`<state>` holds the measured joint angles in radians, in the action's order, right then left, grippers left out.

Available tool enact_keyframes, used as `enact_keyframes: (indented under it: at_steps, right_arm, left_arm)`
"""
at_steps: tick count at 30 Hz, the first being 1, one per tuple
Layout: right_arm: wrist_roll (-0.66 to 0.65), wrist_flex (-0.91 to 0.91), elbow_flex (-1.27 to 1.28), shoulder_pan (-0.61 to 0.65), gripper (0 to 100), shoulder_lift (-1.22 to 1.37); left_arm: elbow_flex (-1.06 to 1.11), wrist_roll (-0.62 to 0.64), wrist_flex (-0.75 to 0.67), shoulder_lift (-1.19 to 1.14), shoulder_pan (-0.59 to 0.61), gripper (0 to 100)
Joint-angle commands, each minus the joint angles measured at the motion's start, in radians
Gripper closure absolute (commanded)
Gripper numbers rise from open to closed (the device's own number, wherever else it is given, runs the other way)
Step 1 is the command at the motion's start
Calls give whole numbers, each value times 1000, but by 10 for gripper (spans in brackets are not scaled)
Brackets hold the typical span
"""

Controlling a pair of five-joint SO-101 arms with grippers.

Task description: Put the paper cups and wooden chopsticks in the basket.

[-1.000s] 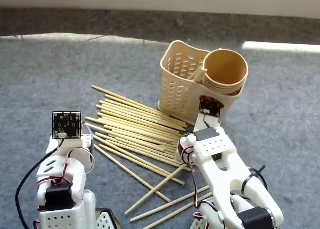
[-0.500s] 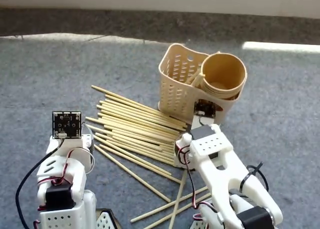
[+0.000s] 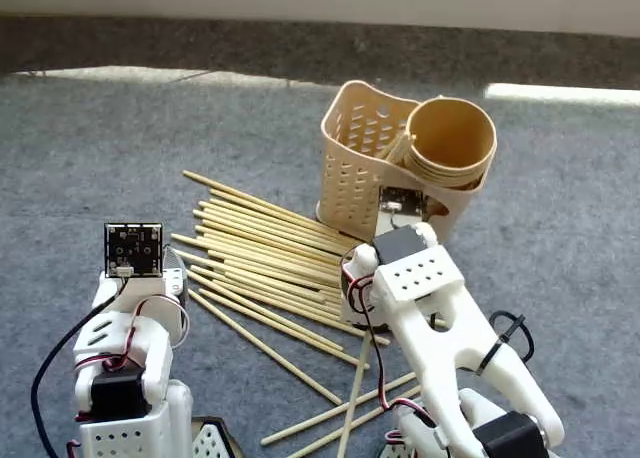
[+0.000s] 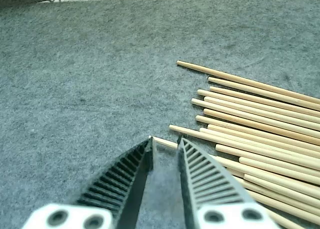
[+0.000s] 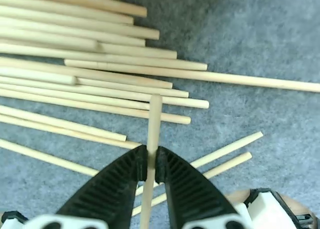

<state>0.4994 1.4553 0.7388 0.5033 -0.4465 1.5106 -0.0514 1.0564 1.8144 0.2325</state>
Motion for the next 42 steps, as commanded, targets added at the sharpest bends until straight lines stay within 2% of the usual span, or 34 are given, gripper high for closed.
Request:
enact_keyframes:
  at_steps: [1,18,32,42]
  right_arm:
    - [2,62,-99,10,993,-24]
    - [5,90,-131,10,993,-549]
    - [-2,-185,-131,8,993,-783]
    - [-307,-466,-124,7,993,-851]
  left_arm:
    - [-5,2,-23,4,7,902]
    - [-5,2,-23,4,12,902]
    - [-5,2,-23,4,12,902]
    - [-5,2,-23,4,13,902]
